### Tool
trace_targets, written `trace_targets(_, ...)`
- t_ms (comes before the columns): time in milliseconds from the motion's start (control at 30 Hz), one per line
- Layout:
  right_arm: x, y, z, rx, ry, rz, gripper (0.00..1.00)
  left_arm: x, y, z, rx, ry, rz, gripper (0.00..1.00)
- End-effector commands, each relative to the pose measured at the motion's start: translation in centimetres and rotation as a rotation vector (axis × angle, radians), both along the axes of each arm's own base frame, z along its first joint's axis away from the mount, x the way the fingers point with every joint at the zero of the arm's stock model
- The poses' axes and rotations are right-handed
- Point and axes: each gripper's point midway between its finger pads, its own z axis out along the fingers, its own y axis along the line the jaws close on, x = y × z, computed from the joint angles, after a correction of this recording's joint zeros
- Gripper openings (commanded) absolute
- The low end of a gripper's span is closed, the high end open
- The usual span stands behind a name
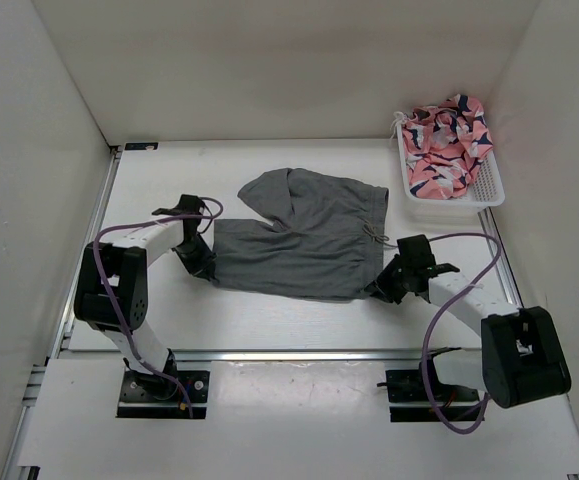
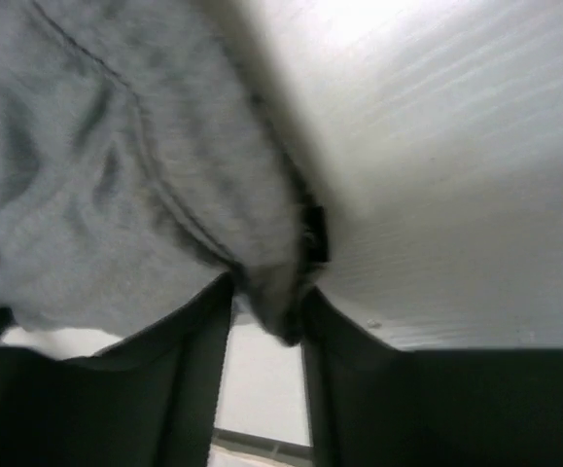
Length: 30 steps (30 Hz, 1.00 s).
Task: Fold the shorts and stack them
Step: Flatten the shorts out
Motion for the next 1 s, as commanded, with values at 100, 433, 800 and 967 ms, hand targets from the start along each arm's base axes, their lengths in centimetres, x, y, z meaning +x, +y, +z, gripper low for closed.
trace_targets(100,4.1,-1.7,2.8,-0.137,-0.111,-0.013,0.00,2.7,-0.1,3.7,0.007,-0.113,-0.011,0.10)
trace_targets(433,10.7,-1.8,19.9,-0.258,-0.442,0.117,0.00,11.1,3.3,20.9,0.039,-0.471,0.093,0.10)
trace_targets(800,3.5,-1.0,40.7,-0.199,-0.919,0.327,0.00,1.0,7.0,49.7,-0.025,-1.284,0.238,0.10)
trace_targets(967,-2.9,-1.7,44.3,-0.158,-1.025,0.367,0.00,-5.7,8.7,54.7,0.043,-1.446,0.285,0.10)
